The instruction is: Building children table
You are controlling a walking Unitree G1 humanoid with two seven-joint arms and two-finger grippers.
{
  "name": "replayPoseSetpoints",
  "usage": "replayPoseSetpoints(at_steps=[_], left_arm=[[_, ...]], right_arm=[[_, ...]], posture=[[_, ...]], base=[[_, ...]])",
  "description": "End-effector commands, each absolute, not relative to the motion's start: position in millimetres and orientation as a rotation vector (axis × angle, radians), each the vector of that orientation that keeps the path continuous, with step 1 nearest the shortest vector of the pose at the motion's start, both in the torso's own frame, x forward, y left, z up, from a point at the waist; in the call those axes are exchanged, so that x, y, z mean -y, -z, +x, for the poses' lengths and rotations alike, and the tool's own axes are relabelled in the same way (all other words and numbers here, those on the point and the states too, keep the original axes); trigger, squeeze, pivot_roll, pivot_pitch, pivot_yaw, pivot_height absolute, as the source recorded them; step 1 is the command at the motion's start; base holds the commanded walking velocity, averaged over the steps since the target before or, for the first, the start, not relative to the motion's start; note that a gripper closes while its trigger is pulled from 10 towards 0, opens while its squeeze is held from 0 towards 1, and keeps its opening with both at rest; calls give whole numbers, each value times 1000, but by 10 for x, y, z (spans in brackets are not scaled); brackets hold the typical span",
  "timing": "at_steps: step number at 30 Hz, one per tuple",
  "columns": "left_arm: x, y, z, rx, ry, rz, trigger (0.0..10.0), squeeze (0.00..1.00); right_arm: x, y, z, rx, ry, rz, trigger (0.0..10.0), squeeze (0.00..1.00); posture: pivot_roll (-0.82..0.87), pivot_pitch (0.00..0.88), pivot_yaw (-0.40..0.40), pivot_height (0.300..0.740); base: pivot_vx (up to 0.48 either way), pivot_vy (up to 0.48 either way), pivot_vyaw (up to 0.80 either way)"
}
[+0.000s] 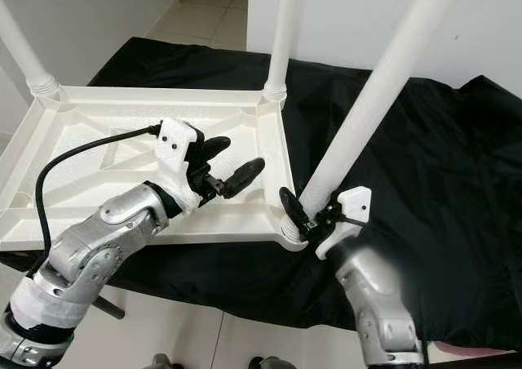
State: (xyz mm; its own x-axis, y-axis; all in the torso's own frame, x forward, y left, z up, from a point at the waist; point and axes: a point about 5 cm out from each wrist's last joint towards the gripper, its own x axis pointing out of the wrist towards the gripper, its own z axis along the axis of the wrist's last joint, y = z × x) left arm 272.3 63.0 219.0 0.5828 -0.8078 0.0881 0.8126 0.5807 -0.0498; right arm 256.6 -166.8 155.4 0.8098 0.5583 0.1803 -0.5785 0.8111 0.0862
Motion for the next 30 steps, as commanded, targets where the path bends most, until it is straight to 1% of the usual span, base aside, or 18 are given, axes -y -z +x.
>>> replayPoseSetpoints(at_steps=[1,4,7,9,11,12,15,21,22,24,25,27,30], left_arm=[[-532,-2231,2486,82,1396,-56,10000,0],[-530,-2237,2480,82,1411,-52,10000,0],[-516,-2319,2491,94,1441,-94,10000,0],[-516,-2319,2491,94,1441,-94,10000,0],[-502,-2415,2527,99,1469,-130,10000,0],[-485,-2468,2533,106,1497,-138,10000,0],[-456,-2596,2494,131,1583,-162,10000,0],[-459,-2704,2449,147,1673,-209,10000,0],[-463,-2762,2406,159,1740,-235,10000,0],[-466,-2780,2382,166,1771,-238,10000,0],[-476,-2812,2328,166,1842,-256,10000,0],[-479,-2819,2316,165,1859,-262,10000,0],[-493,-2836,2245,164,1950,-254,10000,0]], right_arm=[[1614,-1557,2537,128,-709,164,10000,0],[1621,-1575,2539,130,-729,160,10000,0],[1654,-1630,2576,115,-781,153,10000,0],[1654,-1630,2576,115,-781,153,10000,0],[1681,-1659,2607,58,-870,93,10000,0],[1690,-1661,2610,24,-932,47,10000,0],[1711,-1674,2615,-29,-1036,-26,10000,0],[1716,-1691,2629,-57,-1102,-46,10000,0],[1708,-1705,2640,-67,-1135,-40,10000,0],[1703,-1714,2644,-69,-1145,-31,10000,0],[1694,-1735,2651,-71,-1169,-25,10000,0],[1694,-1739,2653,-71,-1173,-25,10000,0],[1691,-1743,2667,-82,-1197,-17,10000,0]], posture=[[-3,108,-30,740],[-3,107,-31,740],[-1,98,-37,740],[-1,98,-37,740],[-5,92,-43,740],[-5,88,-46,740],[-3,85,-54,740],[2,84,-61,740],[3,83,-63,740],[3,83,-63,740],[0,81,-64,740],[0,81,-64,740],[-1,77,-64,740]], base=[[0,0,0],[0,0,0],[0,0,0],[0,0,0],[0,0,0],[0,0,0],[0,0,0],[0,0,0],[0,0,0],[0,0,0],[0,0,0],[0,0,0],[0,0,0]])
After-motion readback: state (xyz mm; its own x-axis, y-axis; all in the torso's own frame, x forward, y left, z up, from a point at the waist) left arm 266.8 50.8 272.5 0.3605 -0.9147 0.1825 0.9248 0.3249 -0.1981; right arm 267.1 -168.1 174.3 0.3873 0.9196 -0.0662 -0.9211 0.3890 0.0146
